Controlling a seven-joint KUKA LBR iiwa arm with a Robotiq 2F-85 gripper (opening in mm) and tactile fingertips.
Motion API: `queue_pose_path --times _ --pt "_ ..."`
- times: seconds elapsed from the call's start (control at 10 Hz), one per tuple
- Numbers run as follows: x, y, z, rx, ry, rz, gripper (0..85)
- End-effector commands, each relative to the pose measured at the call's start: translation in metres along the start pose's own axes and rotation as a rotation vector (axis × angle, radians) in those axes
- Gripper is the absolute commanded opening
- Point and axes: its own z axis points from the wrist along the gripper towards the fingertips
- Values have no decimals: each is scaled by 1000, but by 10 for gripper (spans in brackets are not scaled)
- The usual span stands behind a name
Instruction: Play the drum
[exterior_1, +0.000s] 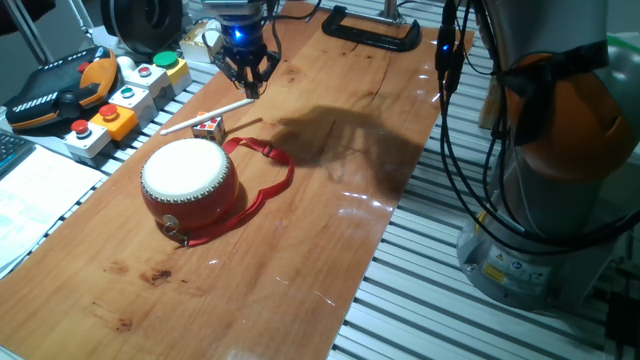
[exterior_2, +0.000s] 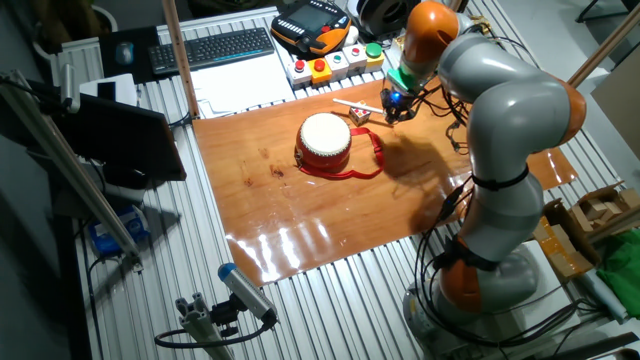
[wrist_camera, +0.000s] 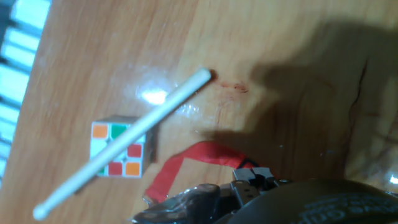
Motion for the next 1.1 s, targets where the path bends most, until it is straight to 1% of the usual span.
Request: queue_pose_path --times 0.0,0.3,0.4,0.5,0.7,0.8,0.9,1.0 --pt "-1 1 1 -8 -4 25 7" --pt "-6 1 3 -6 -19 164 7" --pt "-9 -1 5 5 -16 195 7" --pt "-12 -2 7 2 10 224 7" --pt "-17 -1 10 -30 50 280 7" --pt "-18 1 11 -39 59 328 7" --pt "-18 5 12 -46 60 368 7" --pt "-19 8 14 -45 61 392 7"
